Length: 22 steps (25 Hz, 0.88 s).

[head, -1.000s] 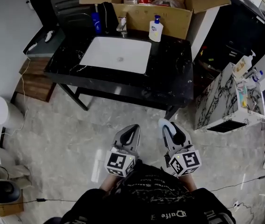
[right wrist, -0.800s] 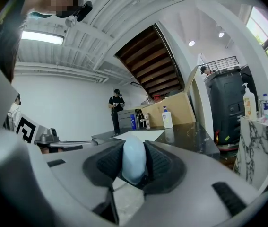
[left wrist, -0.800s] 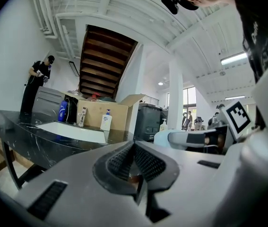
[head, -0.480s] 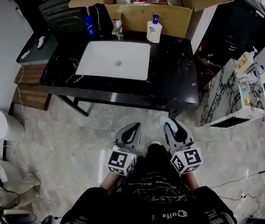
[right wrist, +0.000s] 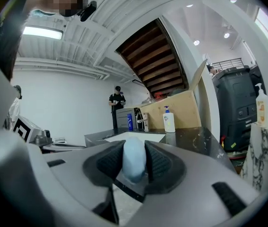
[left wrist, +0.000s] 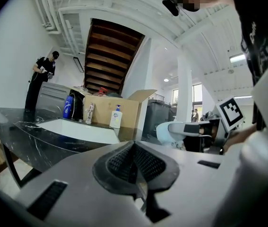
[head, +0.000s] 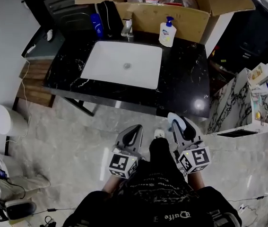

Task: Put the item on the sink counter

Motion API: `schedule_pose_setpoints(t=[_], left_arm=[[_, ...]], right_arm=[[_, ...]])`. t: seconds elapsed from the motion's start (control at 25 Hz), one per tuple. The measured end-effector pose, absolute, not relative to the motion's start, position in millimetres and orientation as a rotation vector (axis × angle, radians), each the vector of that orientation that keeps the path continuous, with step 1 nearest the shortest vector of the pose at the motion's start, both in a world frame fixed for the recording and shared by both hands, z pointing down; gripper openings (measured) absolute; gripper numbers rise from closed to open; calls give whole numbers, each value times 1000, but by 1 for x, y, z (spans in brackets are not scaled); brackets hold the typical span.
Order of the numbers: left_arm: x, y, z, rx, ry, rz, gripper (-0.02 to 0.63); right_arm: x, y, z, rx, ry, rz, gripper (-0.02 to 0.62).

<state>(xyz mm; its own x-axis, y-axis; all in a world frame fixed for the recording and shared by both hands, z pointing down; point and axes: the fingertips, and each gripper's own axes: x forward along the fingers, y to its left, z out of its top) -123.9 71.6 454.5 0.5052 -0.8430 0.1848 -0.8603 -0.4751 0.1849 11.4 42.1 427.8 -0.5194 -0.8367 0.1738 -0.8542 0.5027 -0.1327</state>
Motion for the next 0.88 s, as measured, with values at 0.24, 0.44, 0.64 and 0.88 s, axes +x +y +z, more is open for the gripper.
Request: schedule_pose_setpoints(t=[0.24, 0.44, 0.64, 0.88], left_arm=[[-115, 19, 452, 2455, -1494, 92, 7], [-104, -31, 449, 2416, -1558, 101, 7], [-84, -78, 449, 2393, -1607, 98, 6], [-47, -116, 444, 2449, -1577, 163, 6]], right_arm=[[21, -19, 431, 1425, -2674, 326, 120], [37, -81, 431, 1377, -2687, 333, 120], [57, -135, 425, 1339, -2722, 309, 120], [79, -179, 430, 1317, -2731, 376, 120]])
